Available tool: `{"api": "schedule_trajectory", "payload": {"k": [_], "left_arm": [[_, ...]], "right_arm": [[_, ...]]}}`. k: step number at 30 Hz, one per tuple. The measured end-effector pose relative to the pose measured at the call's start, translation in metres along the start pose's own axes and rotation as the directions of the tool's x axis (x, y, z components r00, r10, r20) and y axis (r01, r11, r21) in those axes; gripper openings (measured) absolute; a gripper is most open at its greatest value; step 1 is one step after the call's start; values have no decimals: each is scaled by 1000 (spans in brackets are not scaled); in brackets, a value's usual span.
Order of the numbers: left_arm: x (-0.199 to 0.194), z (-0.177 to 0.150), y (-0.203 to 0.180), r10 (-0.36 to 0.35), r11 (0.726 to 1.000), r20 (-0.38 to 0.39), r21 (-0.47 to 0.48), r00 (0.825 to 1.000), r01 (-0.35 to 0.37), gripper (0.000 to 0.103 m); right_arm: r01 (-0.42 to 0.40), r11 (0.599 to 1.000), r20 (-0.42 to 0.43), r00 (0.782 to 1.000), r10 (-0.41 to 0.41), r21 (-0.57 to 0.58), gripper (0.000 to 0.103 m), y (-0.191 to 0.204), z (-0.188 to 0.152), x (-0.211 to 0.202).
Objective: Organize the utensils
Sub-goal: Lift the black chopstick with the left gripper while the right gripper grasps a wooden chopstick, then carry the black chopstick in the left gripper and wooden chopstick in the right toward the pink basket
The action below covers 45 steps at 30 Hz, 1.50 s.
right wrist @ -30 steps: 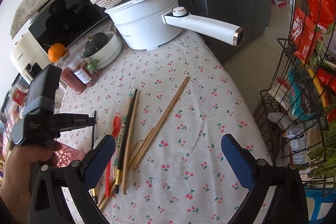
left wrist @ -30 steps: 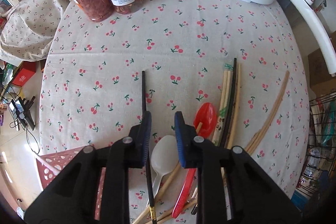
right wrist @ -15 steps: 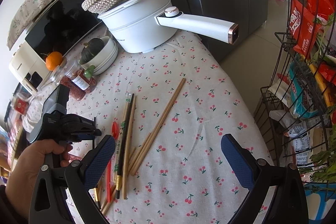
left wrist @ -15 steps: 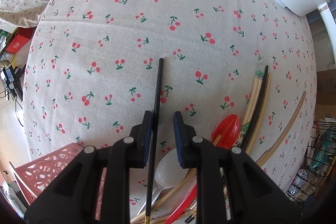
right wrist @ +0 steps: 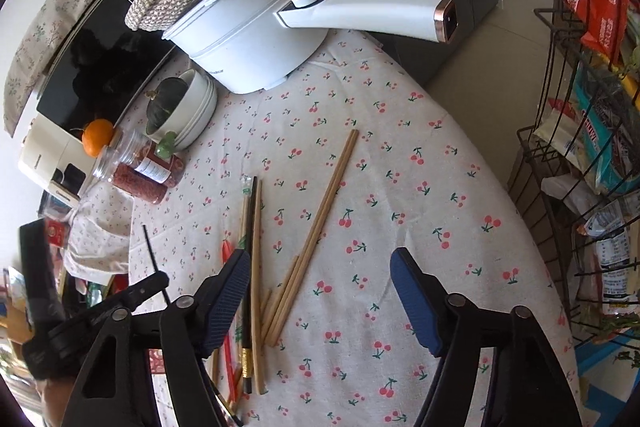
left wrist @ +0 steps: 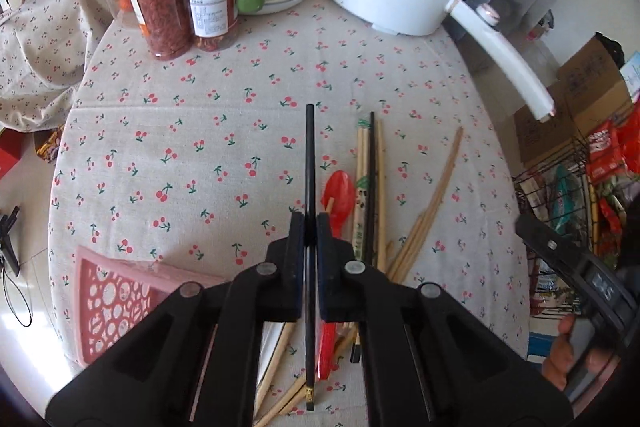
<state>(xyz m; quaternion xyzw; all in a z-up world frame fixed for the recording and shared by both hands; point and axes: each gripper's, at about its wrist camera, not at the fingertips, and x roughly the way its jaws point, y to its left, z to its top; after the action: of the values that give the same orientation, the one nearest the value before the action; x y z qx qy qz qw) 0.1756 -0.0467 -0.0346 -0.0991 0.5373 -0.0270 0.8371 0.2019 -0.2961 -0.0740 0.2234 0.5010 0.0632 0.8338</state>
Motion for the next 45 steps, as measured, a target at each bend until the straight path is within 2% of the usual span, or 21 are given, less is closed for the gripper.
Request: {"api": "schedule_trajectory", "payload": {"k": [4, 5, 11, 18, 22, 24, 26, 27, 29, 31, 36, 39, 45], "left_arm": [[-47, -23, 5, -87, 995, 99, 63, 991, 81, 6], [-49, -18, 16, -108, 992, 120, 75, 987, 99, 6], [-82, -47, 35, -205, 975, 242, 136, 948, 176, 6], [-94, -56, 60, -268, 960, 234, 145, 934, 239, 6], [-95, -60, 76, -290, 956, 217, 115, 932, 271, 6], [-97, -63, 80, -295, 954, 217, 115, 930, 276, 6], [-100, -66, 83, -299, 953, 223, 115, 928, 279, 6], [-101, -67, 85, -300, 953, 227, 115, 927, 280, 6], [-107, -68, 87, -298, 954, 240, 119, 924, 277, 6], [-115, -68, 89, -296, 954, 265, 125, 918, 272, 6], [-135, -69, 94, -309, 951, 331, 132, 892, 281, 6], [-148, -70, 96, -309, 951, 379, 136, 872, 277, 6], [-175, -67, 108, -293, 955, 498, 118, 816, 271, 6]], "right_arm": [[-1, 1000, -45, 999, 1, -6, 50, 6, -3, 20], [4, 1000, -52, 999, -5, -12, 46, 8, -4, 24], [94, 994, -63, 993, -97, -57, 35, 18, -3, 53], [166, 981, -56, 983, -172, -96, 34, 27, 9, 88], [259, 958, -44, 963, -266, -127, 33, 33, 12, 107], [309, 937, -35, 947, -318, -163, 29, 39, 13, 112], [355, 915, -20, 931, -366, -193, 16, 43, 12, 114], [356, 915, -18, 930, -366, -191, 16, 42, 12, 114], [335, 930, -37, 938, -344, -150, 10, 36, 13, 109], [276, 954, -49, 958, -283, -114, 9, 32, 14, 100], [190, 977, 13, 982, -189, -101, 9, 35, 16, 57], [130, 986, 56, 991, -125, -107, 9, 46, 11, 28], [34, 989, 141, 990, -14, -143, 8, 54, -6, -32]]}}
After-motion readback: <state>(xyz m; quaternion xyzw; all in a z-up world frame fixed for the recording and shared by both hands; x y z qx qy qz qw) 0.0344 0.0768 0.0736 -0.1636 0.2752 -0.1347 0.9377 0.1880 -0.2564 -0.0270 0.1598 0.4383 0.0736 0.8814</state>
